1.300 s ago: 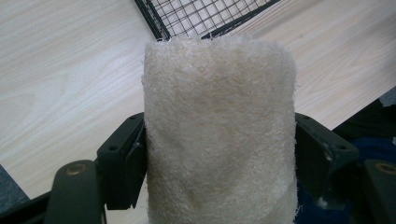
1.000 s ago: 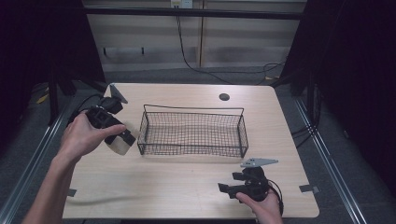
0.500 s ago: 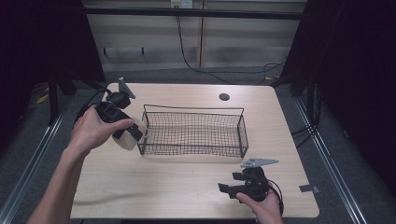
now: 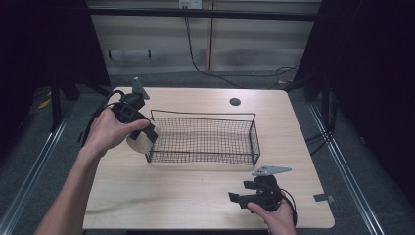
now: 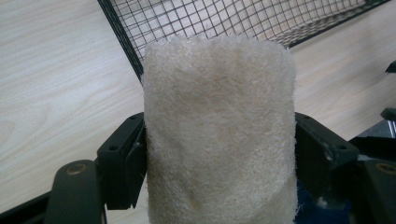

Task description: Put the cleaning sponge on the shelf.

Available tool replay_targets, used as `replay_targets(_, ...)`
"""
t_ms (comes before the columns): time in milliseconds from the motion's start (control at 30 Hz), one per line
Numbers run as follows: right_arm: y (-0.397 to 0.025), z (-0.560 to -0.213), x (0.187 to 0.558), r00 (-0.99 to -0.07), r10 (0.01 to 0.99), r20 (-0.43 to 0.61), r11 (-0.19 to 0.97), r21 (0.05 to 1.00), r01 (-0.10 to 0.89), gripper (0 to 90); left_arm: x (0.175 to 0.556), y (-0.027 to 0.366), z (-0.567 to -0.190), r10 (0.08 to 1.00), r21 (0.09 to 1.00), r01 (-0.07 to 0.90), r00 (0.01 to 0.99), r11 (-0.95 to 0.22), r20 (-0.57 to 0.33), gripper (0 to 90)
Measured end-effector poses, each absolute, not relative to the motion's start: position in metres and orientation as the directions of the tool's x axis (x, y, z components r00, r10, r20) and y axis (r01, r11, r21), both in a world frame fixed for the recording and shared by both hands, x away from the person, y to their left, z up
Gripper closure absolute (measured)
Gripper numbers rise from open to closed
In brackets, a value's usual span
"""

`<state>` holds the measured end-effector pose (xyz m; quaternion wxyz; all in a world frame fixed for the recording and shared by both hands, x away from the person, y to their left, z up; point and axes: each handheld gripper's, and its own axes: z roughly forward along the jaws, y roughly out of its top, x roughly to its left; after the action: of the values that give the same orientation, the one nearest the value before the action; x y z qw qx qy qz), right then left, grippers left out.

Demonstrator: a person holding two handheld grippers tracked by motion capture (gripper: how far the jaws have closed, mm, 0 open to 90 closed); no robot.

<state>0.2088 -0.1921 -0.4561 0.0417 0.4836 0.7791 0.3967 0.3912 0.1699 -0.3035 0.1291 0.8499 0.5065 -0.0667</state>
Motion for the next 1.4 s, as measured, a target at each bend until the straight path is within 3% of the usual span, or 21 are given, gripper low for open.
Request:
replay_targets(700, -0.192, -0.457, 0.208, -0.531, 0.782, 0.325, 0.218, 0.656, 0.722, 24.5, 0.411, 0.140, -0.307, 0.888, 0.164, 0.916, 0.398, -0.367, -0.231, 26.7)
replay_targets(1200, -0.191, -0.457, 0.208, -0.529, 0.783, 0.327, 0.220, 0.651, 0.727, 24.4, 0.427, 0.131, -0.323, 0.937, 0.133, 0.956, 0.283, -0.260, -0.203, 26.7)
replay_targets(1400, -0.191, -0.457, 0.209, -0.525, 0.784, 0.332, 0.216, 0.647, 0.731, 24.1, 0.429, 0.126, -0.331, 0.941, 0.116, 0.958, 0.279, -0.261, -0.193, 26.7)
